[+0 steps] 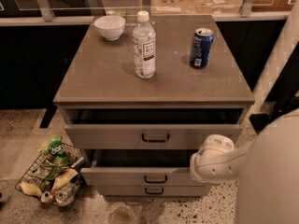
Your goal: Open middle drawer
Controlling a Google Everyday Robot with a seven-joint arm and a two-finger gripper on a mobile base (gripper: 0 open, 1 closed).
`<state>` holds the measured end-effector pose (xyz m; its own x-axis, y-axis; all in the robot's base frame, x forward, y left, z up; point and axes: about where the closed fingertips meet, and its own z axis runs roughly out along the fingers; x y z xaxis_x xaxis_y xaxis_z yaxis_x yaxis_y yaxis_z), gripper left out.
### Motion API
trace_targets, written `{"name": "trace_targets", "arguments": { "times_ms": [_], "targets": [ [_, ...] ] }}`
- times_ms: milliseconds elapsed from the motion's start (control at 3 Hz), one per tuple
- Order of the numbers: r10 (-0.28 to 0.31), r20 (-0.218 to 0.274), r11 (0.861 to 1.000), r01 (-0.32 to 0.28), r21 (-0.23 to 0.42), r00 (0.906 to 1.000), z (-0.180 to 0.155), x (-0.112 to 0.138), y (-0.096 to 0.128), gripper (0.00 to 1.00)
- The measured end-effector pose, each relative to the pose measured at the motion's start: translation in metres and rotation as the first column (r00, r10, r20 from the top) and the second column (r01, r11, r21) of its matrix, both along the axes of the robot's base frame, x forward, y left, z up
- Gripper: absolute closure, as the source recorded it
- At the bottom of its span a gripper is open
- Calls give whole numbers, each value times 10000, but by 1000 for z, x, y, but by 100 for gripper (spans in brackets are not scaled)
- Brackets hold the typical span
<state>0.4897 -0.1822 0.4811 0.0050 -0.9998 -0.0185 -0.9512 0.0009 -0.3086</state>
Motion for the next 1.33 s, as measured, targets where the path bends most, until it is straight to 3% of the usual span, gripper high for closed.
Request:
{"name": "trace_targets", "arguments": {
  "times_ms": [333,667,1333],
  "targets": [
    [33,1044,9977,-103,666,9945,16,15,-9,100],
    [368,1800,9944,-538,906,9830,22,20,-13,100],
    [1072,2529,9735,-1532,1699,9615,-21,15,11,100]
  ]
}}
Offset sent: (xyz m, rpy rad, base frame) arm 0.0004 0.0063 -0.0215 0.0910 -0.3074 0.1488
